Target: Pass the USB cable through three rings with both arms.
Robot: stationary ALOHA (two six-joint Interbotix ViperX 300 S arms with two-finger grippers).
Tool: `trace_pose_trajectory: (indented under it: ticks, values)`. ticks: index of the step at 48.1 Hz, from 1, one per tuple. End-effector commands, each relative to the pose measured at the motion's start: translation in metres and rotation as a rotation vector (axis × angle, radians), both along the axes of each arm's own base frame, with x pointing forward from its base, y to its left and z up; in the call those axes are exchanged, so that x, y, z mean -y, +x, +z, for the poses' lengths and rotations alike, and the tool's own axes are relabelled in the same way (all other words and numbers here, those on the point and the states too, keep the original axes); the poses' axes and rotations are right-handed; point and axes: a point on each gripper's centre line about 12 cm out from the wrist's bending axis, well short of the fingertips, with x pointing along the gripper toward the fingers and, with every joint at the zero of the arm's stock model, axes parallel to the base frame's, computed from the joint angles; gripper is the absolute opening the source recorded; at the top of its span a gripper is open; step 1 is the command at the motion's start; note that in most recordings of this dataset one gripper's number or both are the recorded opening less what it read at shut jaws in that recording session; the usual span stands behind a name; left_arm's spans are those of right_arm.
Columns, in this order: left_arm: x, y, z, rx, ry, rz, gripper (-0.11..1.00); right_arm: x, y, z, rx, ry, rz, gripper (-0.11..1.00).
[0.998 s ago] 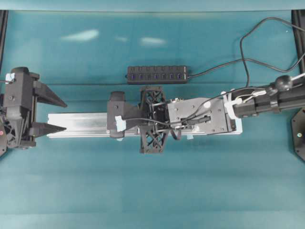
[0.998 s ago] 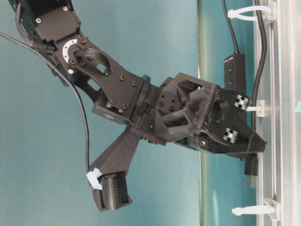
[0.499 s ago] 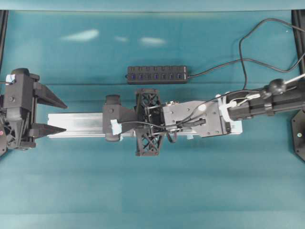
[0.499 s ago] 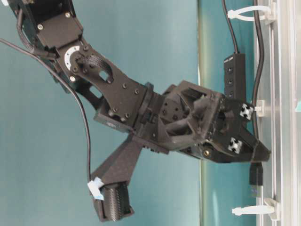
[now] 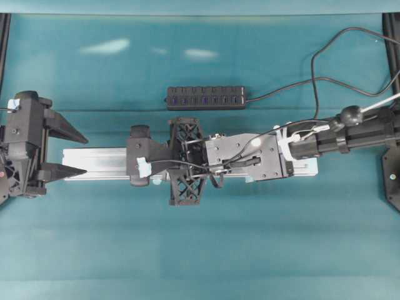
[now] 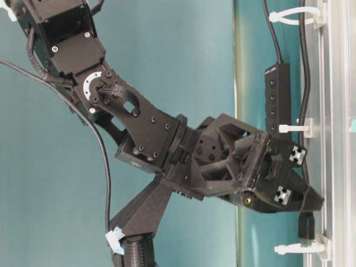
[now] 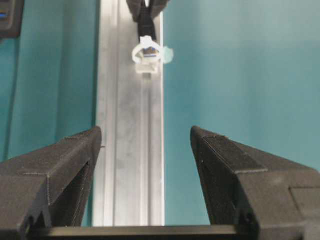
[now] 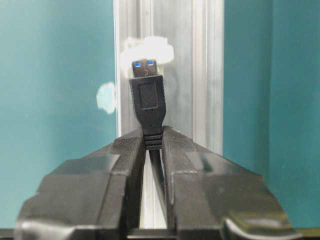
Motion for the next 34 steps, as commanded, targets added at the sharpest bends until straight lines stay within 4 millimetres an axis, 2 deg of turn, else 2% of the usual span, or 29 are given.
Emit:
trace_pose_trajectory:
  ticks: [1, 21, 34]
  values:
    - [0.000, 0.003, 0.004, 0.015, -0.001, -0.001, 0.74, -0.004, 0.007, 0.011, 0.042, 0.005, 0.009, -0.07]
    - [0.000, 0.003, -0.001, 0.047, -0.013, 0.009, 0.74, -0.004, 0.018, 0.014, 0.092, 0.038, -0.006, -0.07]
    - [0.000, 0.011, -0.016, 0.042, -0.024, 0.017, 0.74, -0.003, 0.019, 0.014, 0.100, 0.065, -0.026, -0.07]
